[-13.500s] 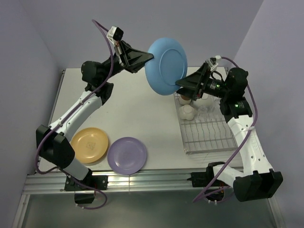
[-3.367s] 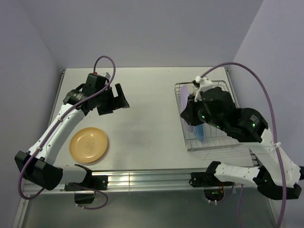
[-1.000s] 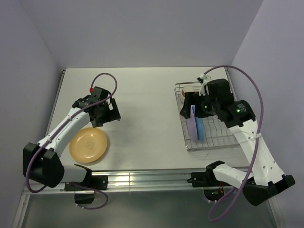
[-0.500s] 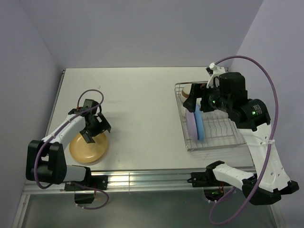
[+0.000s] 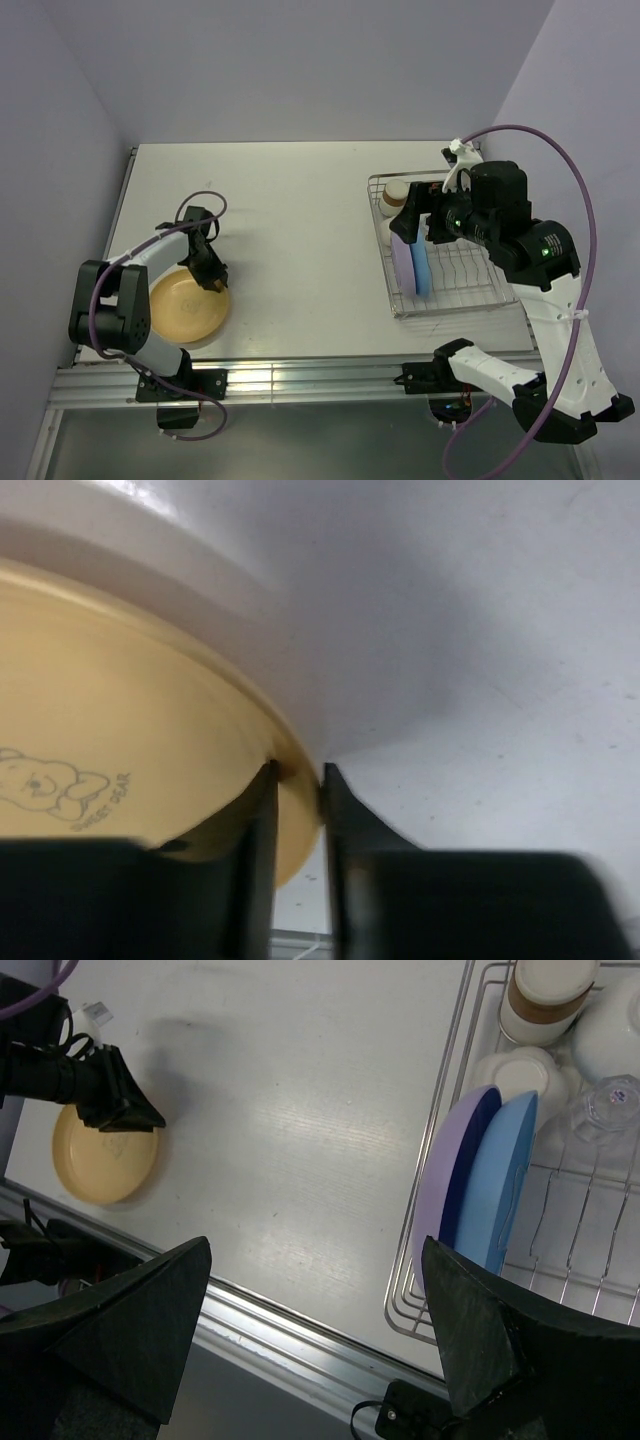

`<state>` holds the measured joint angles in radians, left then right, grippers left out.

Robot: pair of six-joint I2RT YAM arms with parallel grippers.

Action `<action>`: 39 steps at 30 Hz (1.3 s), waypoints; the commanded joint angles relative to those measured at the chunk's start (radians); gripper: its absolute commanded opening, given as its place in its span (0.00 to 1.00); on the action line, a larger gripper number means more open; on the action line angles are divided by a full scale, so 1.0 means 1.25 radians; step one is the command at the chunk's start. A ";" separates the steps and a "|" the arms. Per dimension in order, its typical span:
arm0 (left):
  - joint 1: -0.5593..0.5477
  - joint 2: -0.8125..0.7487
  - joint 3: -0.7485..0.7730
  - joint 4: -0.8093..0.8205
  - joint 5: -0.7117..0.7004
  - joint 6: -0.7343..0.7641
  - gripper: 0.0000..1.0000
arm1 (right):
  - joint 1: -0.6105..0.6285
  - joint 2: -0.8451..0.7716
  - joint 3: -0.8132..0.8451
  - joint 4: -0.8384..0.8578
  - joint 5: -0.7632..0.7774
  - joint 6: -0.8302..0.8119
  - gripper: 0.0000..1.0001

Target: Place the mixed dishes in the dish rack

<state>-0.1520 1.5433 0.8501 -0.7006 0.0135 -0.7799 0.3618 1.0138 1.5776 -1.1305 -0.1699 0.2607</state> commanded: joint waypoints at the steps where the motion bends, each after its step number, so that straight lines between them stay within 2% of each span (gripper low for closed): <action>1: 0.000 0.026 -0.004 0.063 0.033 0.016 0.16 | -0.004 -0.001 0.009 0.010 0.000 -0.002 0.93; 2: -0.001 0.022 -0.008 0.067 0.041 0.018 0.00 | -0.004 0.001 0.009 0.009 0.000 -0.004 0.93; 5: -0.001 0.006 -0.003 0.067 0.066 0.020 0.00 | -0.004 0.007 0.014 0.007 -0.001 -0.007 0.93; 11: -0.018 -0.053 0.139 0.048 0.187 0.006 0.00 | -0.004 0.036 0.037 0.005 -0.014 -0.012 0.93; 14: -0.046 -0.074 0.238 0.091 0.307 -0.025 0.00 | -0.002 0.057 0.049 0.006 -0.027 -0.010 0.93; 16: -0.060 -0.070 0.268 0.125 0.418 -0.054 0.00 | -0.002 0.066 0.052 0.011 -0.039 -0.002 0.93; 19: -0.097 -0.076 0.289 0.228 0.518 -0.108 0.00 | -0.001 0.087 0.063 0.018 -0.072 0.011 0.93; 21: -0.109 -0.091 0.314 0.273 0.545 -0.154 0.00 | 0.000 0.106 0.078 0.022 -0.100 0.028 0.94; 27: -0.110 -0.117 0.463 0.289 0.573 -0.230 0.00 | 0.000 0.147 0.128 0.043 -0.159 0.091 0.94; 30: -0.109 -0.144 0.491 0.440 0.615 -0.355 0.00 | -0.001 0.163 0.153 0.072 -0.196 0.136 0.95; 31: -0.109 -0.151 0.488 0.575 0.624 -0.442 0.00 | -0.001 0.166 0.157 0.087 -0.211 0.168 0.95; 33: -0.107 -0.172 0.466 0.738 0.629 -0.541 0.00 | -0.005 0.172 0.153 0.147 -0.264 0.213 0.98; 34: -0.105 -0.176 0.455 0.902 0.626 -0.649 0.00 | -0.007 0.168 0.144 0.180 -0.288 0.269 0.99; 35: -0.105 -0.176 0.433 0.988 0.620 -0.705 0.00 | -0.011 0.165 0.116 0.216 -0.314 0.300 1.00; 36: -0.105 -0.172 0.422 1.074 0.597 -0.755 0.00 | -0.021 0.161 0.099 0.297 -0.365 0.336 1.00; 37: -0.105 -0.165 0.407 1.160 0.577 -0.862 0.00 | -0.029 0.151 0.081 0.344 -0.396 0.413 1.00; 38: -0.105 -0.161 0.378 1.331 0.550 -0.916 0.00 | -0.041 0.146 0.034 0.391 -0.426 0.455 1.00; 39: -0.105 -0.156 0.364 1.404 0.489 -0.960 0.00 | -0.061 0.139 0.010 0.501 -0.473 0.501 1.00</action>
<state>-0.2874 1.3560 1.3598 0.4709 0.7261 -1.6417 0.3328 1.2129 1.6646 -0.8326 -0.5728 0.6582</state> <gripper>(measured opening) 0.057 0.994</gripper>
